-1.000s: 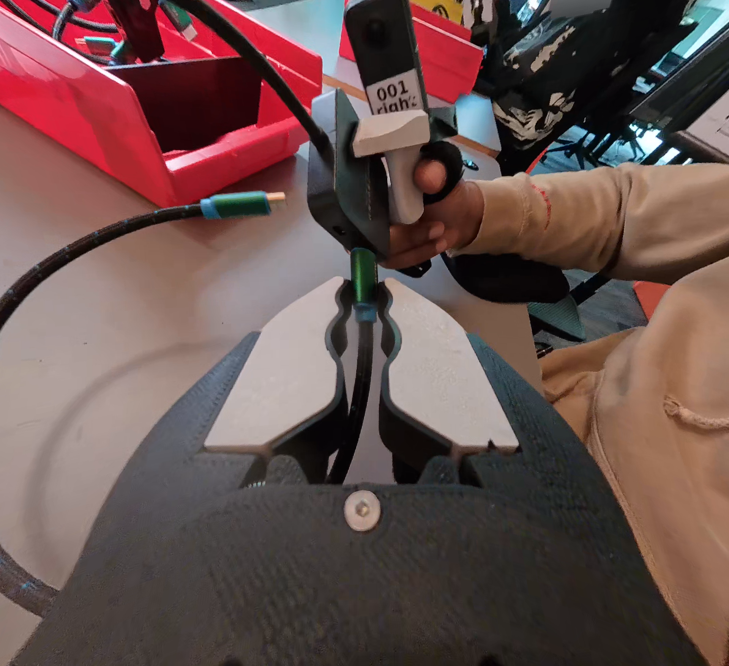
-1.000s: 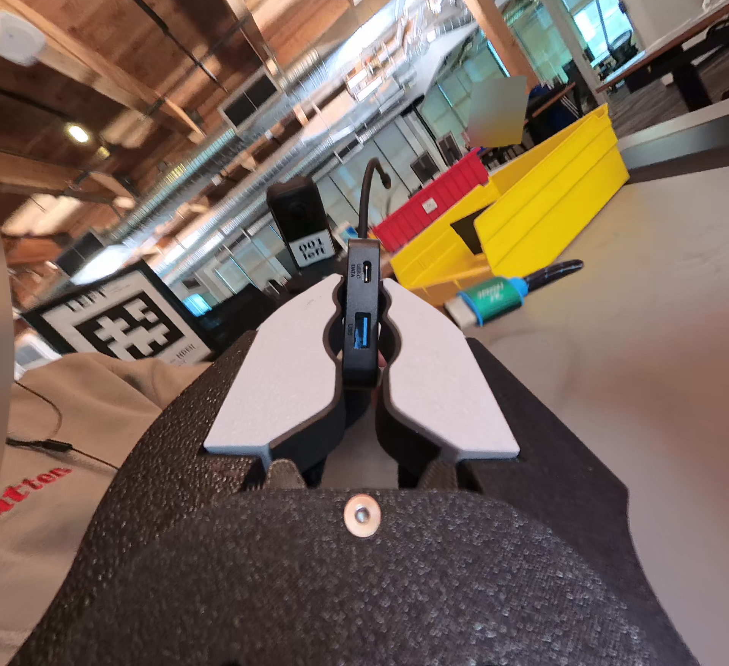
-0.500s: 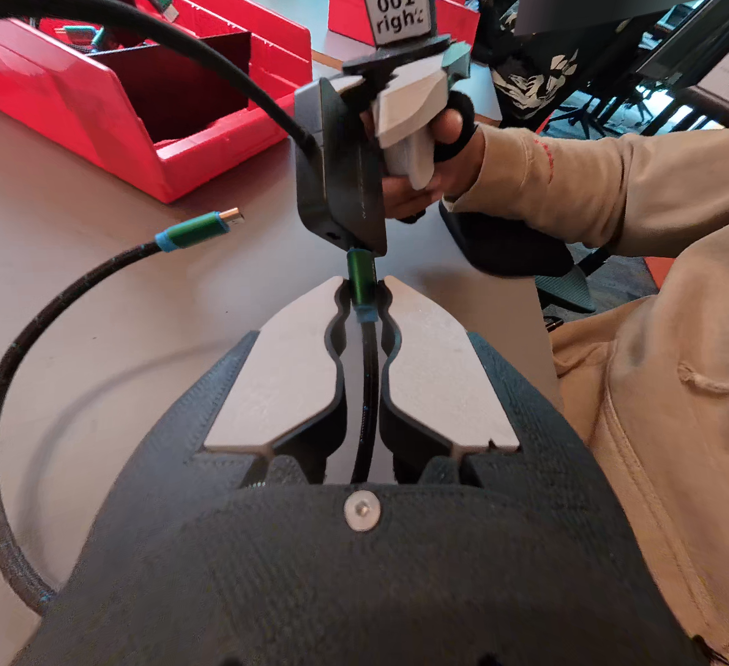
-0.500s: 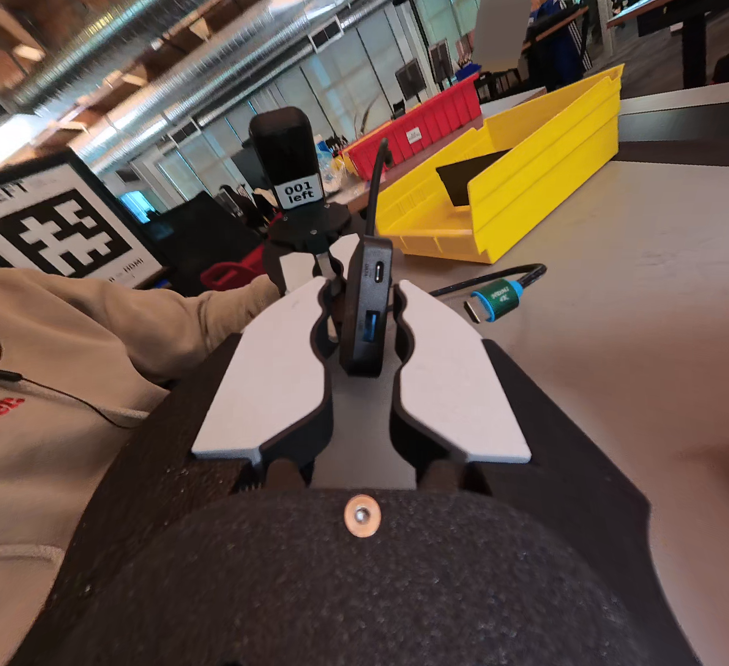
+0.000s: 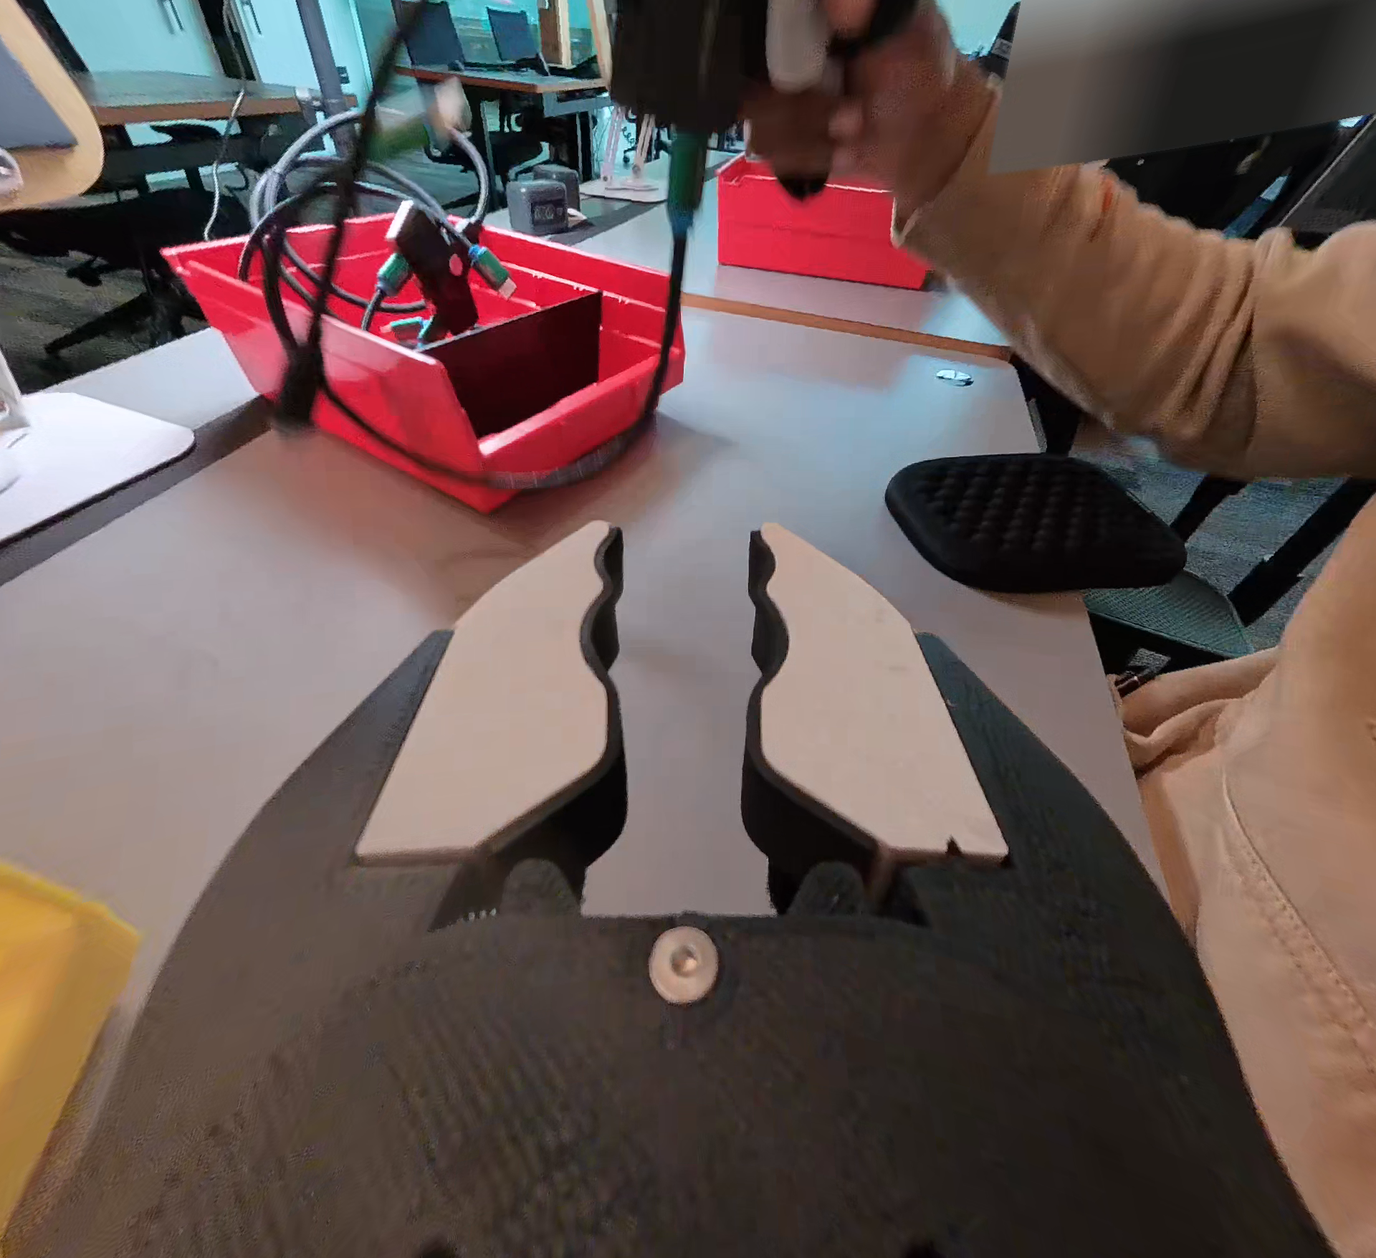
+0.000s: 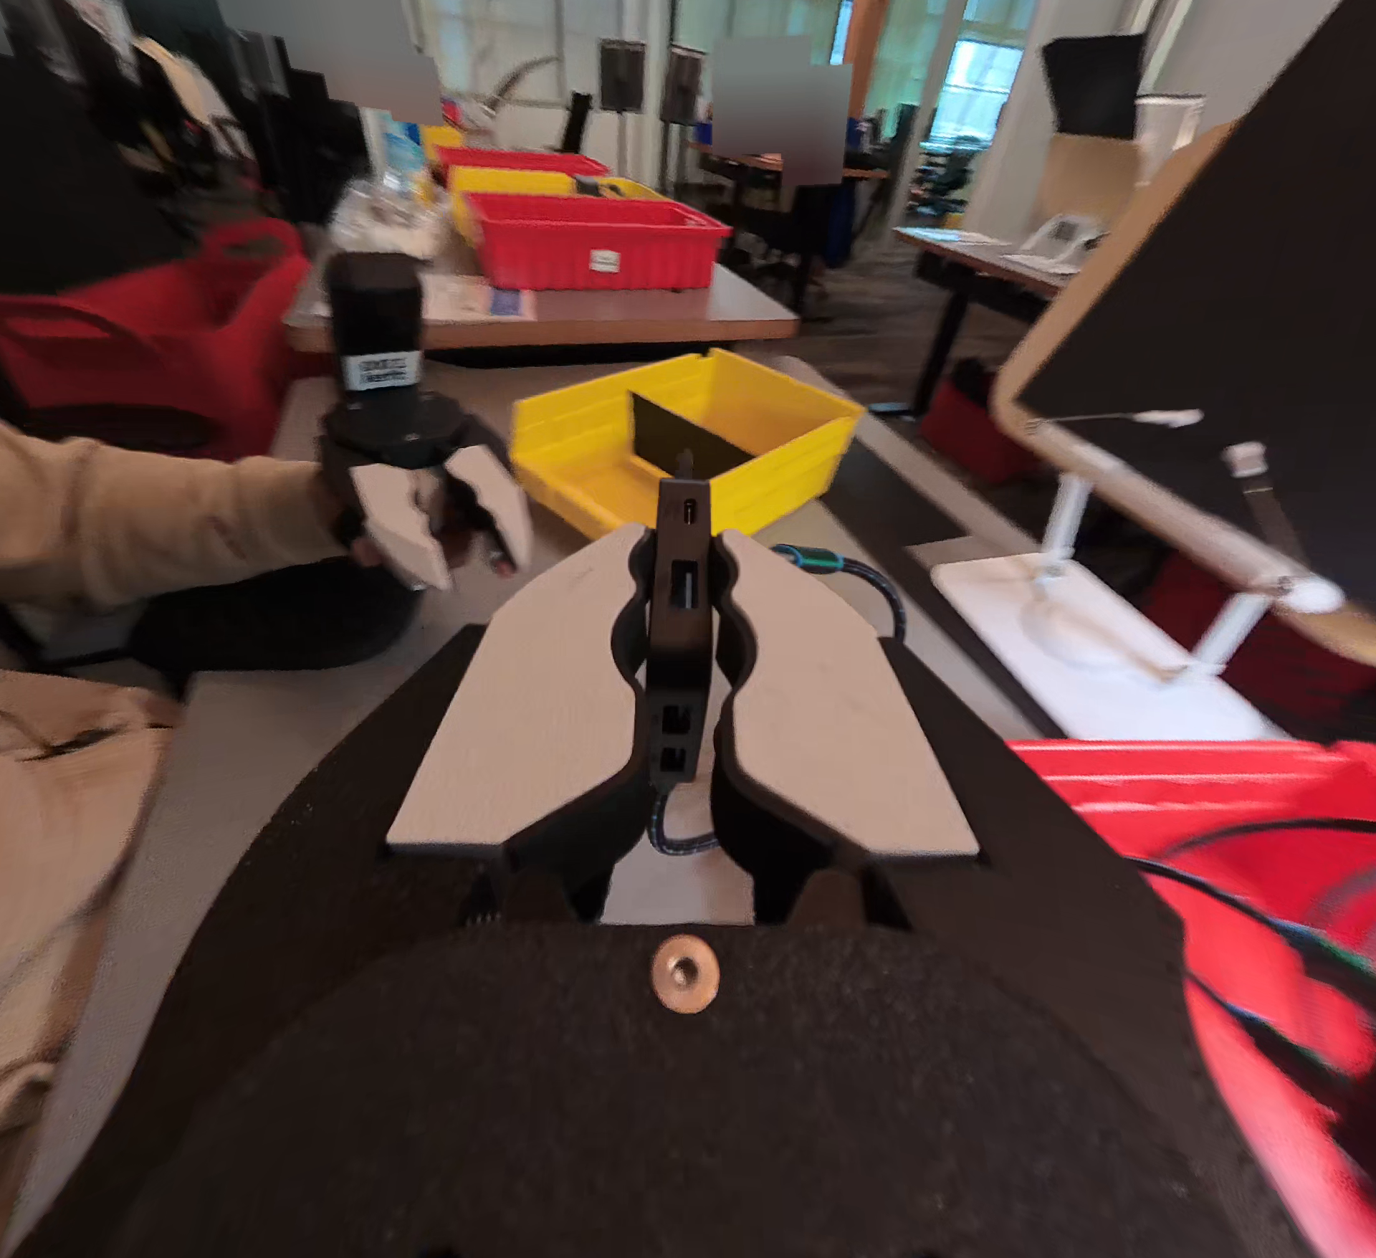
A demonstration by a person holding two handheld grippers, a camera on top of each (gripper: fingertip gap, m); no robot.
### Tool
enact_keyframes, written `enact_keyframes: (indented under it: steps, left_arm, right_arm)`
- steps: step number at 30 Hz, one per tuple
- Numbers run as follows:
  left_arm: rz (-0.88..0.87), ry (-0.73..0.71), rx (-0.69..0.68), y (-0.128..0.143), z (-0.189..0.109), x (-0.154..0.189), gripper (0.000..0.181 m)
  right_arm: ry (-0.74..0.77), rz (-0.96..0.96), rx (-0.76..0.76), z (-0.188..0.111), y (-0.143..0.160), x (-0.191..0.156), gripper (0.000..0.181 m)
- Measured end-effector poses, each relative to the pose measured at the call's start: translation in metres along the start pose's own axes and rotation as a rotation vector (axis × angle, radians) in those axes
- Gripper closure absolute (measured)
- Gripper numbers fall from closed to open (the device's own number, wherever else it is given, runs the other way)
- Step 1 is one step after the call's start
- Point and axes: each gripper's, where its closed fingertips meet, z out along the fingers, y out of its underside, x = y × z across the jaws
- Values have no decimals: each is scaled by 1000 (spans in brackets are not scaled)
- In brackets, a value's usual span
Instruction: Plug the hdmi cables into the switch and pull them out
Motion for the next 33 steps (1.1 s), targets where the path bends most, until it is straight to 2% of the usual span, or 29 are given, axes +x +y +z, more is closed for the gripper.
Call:
enact_keyframes:
  steps: [5,8,10,16,22,24,26,28,33]
  left_arm:
    - [-21,-12,-40,24,-4,0,149]
    - [-30,-4,-44,27,-3,2,150]
    - [-22,-4,-54,29,-2,3,150]
    - [1,-15,-79,36,-2,2,150]
    - [-29,-5,-96,43,0,-1,151]
    - [-31,-3,-103,44,1,-1,151]
    - [-23,-5,-108,45,1,0,151]
    - [-16,-4,-108,44,1,1,151]
    - [-26,-5,-111,45,2,2,151]
  right_arm:
    - [187,-109,-84,-22,-46,61,167]
    - [249,-92,-111,-27,-57,96,167]
    - [266,-5,-102,-32,-52,124,166]
    - [213,324,242,-68,-43,191,167]
    - [171,349,390,-88,-68,210,167]
    - [178,354,396,-94,-68,216,167]
    - [205,375,347,-96,-51,223,167]
    - [251,418,285,-99,-21,233,167]
    - [454,535,-9,-109,87,258,167]
